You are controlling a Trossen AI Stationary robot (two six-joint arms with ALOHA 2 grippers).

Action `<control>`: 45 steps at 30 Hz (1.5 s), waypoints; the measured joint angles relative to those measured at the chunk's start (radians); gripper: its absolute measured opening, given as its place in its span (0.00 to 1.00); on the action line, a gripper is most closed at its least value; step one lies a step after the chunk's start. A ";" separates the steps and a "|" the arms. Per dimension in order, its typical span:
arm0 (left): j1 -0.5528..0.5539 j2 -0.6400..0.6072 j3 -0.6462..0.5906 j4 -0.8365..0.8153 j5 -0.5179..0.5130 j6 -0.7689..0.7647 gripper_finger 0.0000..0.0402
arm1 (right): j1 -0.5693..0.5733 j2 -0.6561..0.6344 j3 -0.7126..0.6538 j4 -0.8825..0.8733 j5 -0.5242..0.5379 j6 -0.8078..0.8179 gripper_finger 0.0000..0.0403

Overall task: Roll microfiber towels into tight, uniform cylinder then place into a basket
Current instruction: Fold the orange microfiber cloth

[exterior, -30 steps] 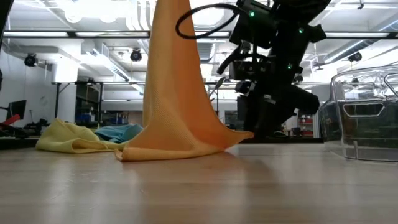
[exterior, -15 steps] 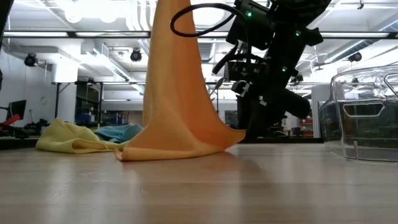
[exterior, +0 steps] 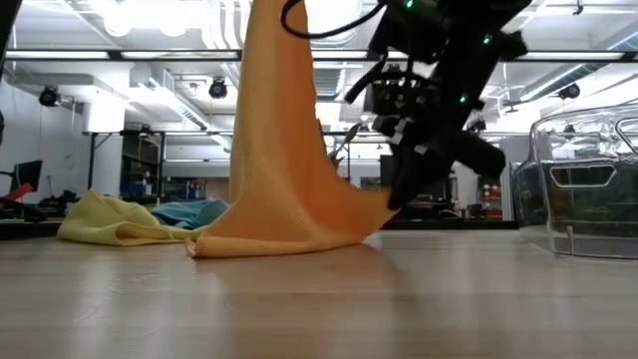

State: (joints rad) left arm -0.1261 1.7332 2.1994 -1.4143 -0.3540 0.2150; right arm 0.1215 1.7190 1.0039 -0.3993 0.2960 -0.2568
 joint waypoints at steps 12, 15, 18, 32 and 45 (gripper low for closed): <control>0.047 -0.003 -0.031 -0.034 -0.173 -0.059 0.00 | 0.001 -0.402 0.000 -0.280 0.156 0.107 0.02; 0.077 -0.015 -0.102 -0.034 -0.230 -0.093 0.00 | 0.001 -0.526 0.000 -0.280 0.180 0.114 0.02; 0.108 -0.035 -0.192 -0.018 -0.282 -0.130 0.00 | -0.001 -0.634 0.000 -0.278 0.182 0.115 0.02; 0.149 -0.471 -0.868 0.739 -0.311 -0.158 0.00 | -0.014 -0.756 0.000 -0.271 0.235 0.119 0.02; 0.149 -0.828 -1.488 1.420 -0.316 -0.143 0.00 | -0.121 -0.711 0.035 -0.276 0.287 0.064 0.02</control>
State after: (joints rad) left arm 0.0231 0.9048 0.7118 0.0059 -0.6700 0.0721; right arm 0.0007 1.0085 1.0393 -0.6751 0.5833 -0.1929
